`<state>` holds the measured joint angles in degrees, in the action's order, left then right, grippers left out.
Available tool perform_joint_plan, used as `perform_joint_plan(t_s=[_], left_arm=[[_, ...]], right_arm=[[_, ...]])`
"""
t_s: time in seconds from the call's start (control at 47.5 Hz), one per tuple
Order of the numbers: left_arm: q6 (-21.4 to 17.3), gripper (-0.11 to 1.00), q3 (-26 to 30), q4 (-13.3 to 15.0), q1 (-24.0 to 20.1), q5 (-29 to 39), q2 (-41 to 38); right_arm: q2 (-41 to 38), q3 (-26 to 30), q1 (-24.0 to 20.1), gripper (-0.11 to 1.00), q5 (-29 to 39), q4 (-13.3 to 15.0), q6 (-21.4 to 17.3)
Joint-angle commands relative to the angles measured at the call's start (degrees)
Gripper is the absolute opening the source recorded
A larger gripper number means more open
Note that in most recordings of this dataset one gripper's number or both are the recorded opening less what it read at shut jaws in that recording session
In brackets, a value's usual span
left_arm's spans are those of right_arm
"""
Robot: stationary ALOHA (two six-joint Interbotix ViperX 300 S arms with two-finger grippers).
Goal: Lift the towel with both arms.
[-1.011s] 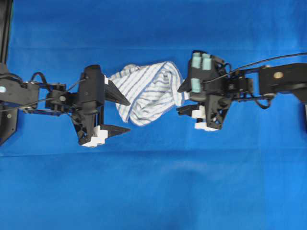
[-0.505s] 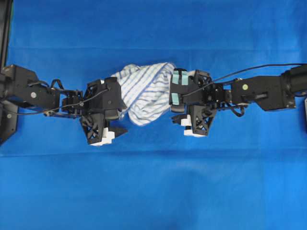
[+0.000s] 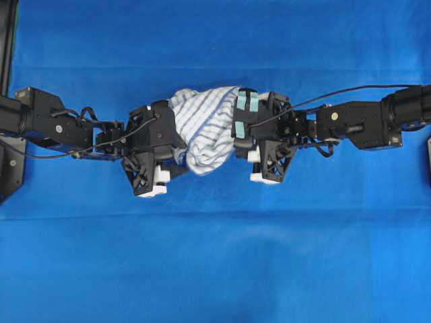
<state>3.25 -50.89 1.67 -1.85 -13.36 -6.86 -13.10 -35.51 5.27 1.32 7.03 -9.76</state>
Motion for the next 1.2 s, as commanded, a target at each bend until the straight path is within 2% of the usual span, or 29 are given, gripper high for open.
perform_joint_plan(t_s=[0.0, 0.042, 0.084, 0.147, 0.189, 0.379, 0.653, 0.926, 1.179], left_arm=[[0.00, 0.46, 0.62, 0.00, -0.44, 0.18, 0.35], [0.00, 0.34, 0.62, 0.00, -0.44, 0.18, 0.35], [0.00, 0.22, 0.53, 0.00, -0.44, 0.18, 0.35], [0.09, 0.08, 0.44, 0.00, -0.44, 0.44, 0.70], [0.18, 0.03, 0.44, 0.00, -0.44, 0.79, 1.05], [0.88, 0.03, 0.97, 0.00, -0.35, 3.96, 6.06], [1.32, 0.03, 3.52, 0.18, 0.35, 12.30, 18.11], [2.90, 0.03, 11.87, 0.18, 0.35, 23.20, 27.77], [2.20, 0.03, 20.65, -0.09, 0.35, 30.85, 31.46]], right_arm=[[0.62, 0.88, 0.09, 0.29, 0.00, 0.09, 0.09], [0.62, 0.88, 0.09, 0.15, 0.00, 0.09, 0.09], [0.70, 0.79, 0.09, 0.06, 0.00, 0.09, 0.09], [0.88, 0.70, 0.09, 0.06, 0.09, 0.09, 0.09], [1.23, 0.62, 0.18, 0.06, 0.53, 0.09, 0.09], [4.66, 0.62, 0.09, 0.06, 3.69, -0.09, 0.00], [16.52, 1.23, 0.00, 0.06, 10.28, -0.18, 0.00], [28.92, 3.43, 0.00, 0.06, 15.64, -0.18, 0.00], [37.53, 7.21, -0.26, 0.06, 20.48, -0.09, 0.70]])
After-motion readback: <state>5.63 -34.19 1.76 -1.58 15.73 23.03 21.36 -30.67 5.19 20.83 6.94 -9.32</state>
